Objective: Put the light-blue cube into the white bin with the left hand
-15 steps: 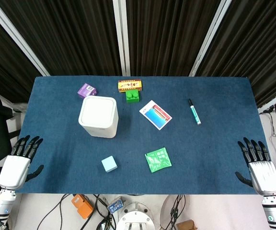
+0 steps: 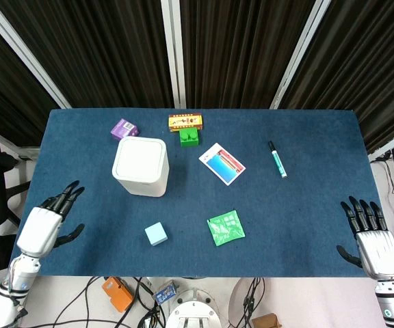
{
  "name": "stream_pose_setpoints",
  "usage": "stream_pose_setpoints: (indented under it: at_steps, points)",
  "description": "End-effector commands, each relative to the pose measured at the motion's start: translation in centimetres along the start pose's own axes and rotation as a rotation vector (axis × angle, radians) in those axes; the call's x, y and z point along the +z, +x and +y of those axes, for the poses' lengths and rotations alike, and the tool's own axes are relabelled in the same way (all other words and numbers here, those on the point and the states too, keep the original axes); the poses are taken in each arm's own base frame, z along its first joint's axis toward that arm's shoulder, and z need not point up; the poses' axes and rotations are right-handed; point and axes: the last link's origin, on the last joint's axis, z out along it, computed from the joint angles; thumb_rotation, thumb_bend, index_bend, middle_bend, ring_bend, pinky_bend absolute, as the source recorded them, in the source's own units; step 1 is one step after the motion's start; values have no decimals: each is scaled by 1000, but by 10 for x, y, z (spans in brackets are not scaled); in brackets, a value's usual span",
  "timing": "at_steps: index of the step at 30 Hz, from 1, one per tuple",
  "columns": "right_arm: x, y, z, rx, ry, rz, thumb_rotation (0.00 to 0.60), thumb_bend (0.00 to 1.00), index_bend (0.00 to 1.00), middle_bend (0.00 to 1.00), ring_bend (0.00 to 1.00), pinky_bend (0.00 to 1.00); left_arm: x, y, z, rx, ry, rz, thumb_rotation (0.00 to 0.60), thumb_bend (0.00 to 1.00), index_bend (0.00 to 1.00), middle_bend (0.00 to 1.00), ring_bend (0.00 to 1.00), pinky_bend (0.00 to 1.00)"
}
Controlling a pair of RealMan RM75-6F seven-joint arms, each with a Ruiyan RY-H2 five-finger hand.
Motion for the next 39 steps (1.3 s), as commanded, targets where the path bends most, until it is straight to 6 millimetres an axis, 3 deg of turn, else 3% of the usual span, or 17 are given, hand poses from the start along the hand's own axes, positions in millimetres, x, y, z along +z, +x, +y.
stream_pose_setpoints:
  at_steps: [1, 7, 13, 34, 39]
  points:
    - [1, 0, 0, 1, 2, -5, 600, 307, 0, 0, 0, 0, 58, 14, 35, -162, -99, -68, 600, 368, 88, 116, 708, 811]
    - [5, -1, 3, 3, 0, -18, 600, 308, 0, 0, 0, 0, 110, 20, 65, -110, -90, -114, 600, 413, 88, 148, 756, 848]
    - [7, -1, 4, 5, -1, -19, 600, 307, 0, 0, 0, 0, 132, 7, 82, -3, -55, -178, 600, 402, 88, 154, 768, 857]
    - [6, 0, 4, 5, -5, -12, 600, 308, 0, 0, 0, 0, 120, -26, 89, 163, -32, -290, 600, 401, 114, 227, 771, 860]
    - [5, 0, 4, 7, -7, -14, 600, 307, 0, 0, 0, 0, 127, -12, 99, 138, -77, -178, 600, 402, 114, 176, 770, 860]
